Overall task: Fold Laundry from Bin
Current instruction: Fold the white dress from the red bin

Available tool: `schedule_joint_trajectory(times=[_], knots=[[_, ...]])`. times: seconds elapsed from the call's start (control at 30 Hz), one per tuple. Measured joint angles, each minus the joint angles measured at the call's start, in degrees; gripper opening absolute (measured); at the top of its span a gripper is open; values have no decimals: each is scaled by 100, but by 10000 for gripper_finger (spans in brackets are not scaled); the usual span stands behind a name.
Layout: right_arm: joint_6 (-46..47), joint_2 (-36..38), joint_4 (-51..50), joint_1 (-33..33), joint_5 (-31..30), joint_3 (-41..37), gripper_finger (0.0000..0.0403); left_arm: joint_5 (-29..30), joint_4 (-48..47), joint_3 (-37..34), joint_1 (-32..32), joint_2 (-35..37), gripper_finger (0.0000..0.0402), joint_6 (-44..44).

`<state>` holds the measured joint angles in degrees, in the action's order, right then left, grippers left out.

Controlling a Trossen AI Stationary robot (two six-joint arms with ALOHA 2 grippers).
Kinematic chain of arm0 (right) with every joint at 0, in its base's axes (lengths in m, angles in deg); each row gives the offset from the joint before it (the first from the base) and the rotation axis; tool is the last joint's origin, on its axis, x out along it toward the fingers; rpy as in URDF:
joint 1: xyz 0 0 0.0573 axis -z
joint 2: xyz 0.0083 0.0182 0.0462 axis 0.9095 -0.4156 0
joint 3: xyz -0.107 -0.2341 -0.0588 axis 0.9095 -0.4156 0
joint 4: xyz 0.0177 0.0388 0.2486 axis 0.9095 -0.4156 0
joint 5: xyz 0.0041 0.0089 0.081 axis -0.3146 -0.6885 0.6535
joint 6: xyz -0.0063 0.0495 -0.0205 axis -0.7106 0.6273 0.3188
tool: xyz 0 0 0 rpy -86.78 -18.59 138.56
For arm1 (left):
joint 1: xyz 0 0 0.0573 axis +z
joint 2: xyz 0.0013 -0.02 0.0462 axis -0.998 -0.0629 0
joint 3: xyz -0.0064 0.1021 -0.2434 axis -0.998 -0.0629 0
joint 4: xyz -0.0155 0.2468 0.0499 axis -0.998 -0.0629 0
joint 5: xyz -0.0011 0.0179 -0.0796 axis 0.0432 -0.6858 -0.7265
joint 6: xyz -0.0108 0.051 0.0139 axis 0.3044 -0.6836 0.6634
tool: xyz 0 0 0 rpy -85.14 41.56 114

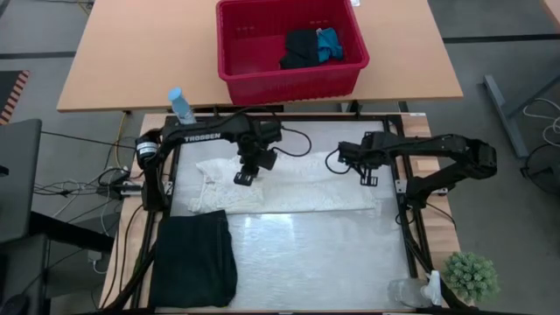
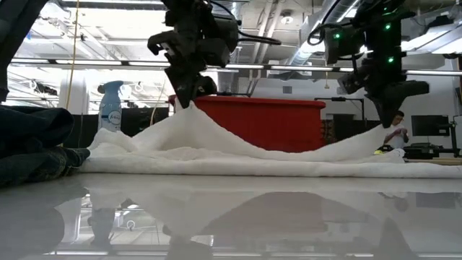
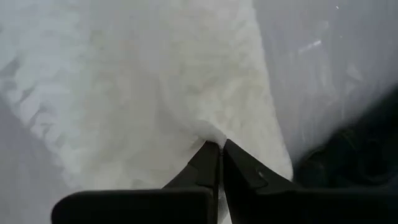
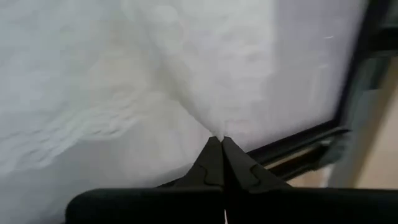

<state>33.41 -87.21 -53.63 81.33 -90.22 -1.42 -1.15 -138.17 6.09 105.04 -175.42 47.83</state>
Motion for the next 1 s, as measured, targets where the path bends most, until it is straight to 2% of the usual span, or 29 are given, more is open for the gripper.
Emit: schedule_joint_trajectory(times=[0.27,0.47,0.6,0.7,0.9,1.0], knots=[[154,2,-17,-162,330,-2,18,-262,-19,-24,-83,-122,0,-27],[262,4,-83,-103,822,-2,72,-325,22,-31,-82,-244,0,-15],[198,4,-203,-73,1436,-2,96,-300,-50,-31,-82,-311,0,40],[202,13,-200,-75,1589,-2,110,-221,-98,-31,-82,-333,2,213],[104,33,1039,-73,1701,106,117,795,-380,-31,-51,-306,16,733],[95,33,1829,-73,1915,66,118,765,-531,-31,26,-193,23,966]])
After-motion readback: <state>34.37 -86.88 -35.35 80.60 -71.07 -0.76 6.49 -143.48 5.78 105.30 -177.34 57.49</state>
